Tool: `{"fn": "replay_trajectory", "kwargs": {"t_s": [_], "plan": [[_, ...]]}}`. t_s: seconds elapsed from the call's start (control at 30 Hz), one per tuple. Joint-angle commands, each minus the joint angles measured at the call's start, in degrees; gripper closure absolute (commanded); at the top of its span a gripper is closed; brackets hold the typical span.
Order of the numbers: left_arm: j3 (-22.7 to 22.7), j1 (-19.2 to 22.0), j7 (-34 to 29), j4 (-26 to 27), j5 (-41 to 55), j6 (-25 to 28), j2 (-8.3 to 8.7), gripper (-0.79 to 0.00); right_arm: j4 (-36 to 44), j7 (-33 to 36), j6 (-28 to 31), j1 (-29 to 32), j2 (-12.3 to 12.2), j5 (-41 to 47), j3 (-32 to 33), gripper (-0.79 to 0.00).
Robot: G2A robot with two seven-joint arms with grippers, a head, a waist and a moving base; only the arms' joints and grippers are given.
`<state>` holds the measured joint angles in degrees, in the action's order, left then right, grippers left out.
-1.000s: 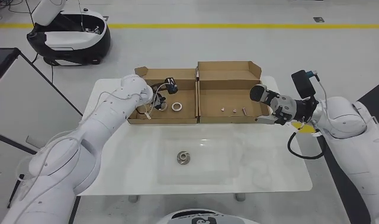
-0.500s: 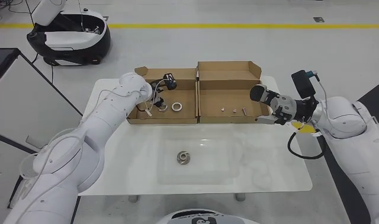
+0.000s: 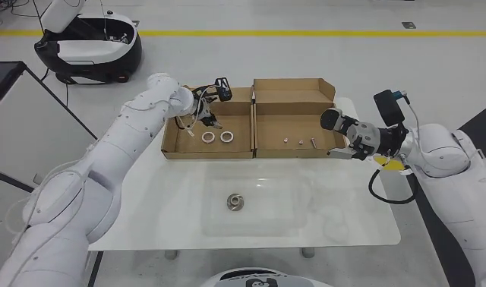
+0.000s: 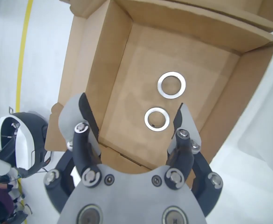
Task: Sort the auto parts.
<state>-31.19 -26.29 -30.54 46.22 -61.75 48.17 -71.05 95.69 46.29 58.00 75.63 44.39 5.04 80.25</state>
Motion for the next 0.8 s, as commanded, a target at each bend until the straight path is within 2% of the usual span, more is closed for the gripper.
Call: {"fn": "replay_trajectory", "kwargs": {"t_s": [0.0, 0.2, 0.37, 0.47, 0.5, 0.57, 0.77], "plan": [[-1.9, -1.5, -0.7, 4.9, 1.3, 1.8, 1.43, -0.785, 0.0, 0.0, 0.0, 0.0, 0.0, 0.0, 0.0, -0.785], [-9.1, -8.8, -7.3, 20.3, 9.3, 3.9, 5.93, -0.785, 0.0, 0.0, 0.0, 0.0, 0.0, 0.0, 0.0, -0.785], [-15.8, -16.1, -13.7, 31.6, 15.5, 1.0, 9.5, -0.785, 0.0, 0.0, 0.0, 0.0, 0.0, 0.0, 0.0, -0.785], [-18.4, -18.9, -14.3, 35.3, 16.0, 1.3, 10.75, -0.785, 0.0, 0.0, 0.0, 0.0, 0.0, 0.0, 0.0, -0.785], [-18.6, -20.3, -14.6, 37.9, 17.0, 2.9, 11.13, -0.785, 0.0, 0.0, 0.0, 0.0, 0.0, 0.0, 0.0, -0.785], [-20.6, -22.7, -16.5, 45.2, 18.7, 0.2, 11.99, -0.785, 0.0, 0.0, 0.0, 0.0, 0.0, 0.0, 0.0, -0.785], [-21.0, -23.1, -16.5, 46.3, 19.1, -0.4, 12.11, -0.785, 0.0, 0.0, 0.0, 0.0, 0.0, 0.0, 0.0, -0.785]]}}
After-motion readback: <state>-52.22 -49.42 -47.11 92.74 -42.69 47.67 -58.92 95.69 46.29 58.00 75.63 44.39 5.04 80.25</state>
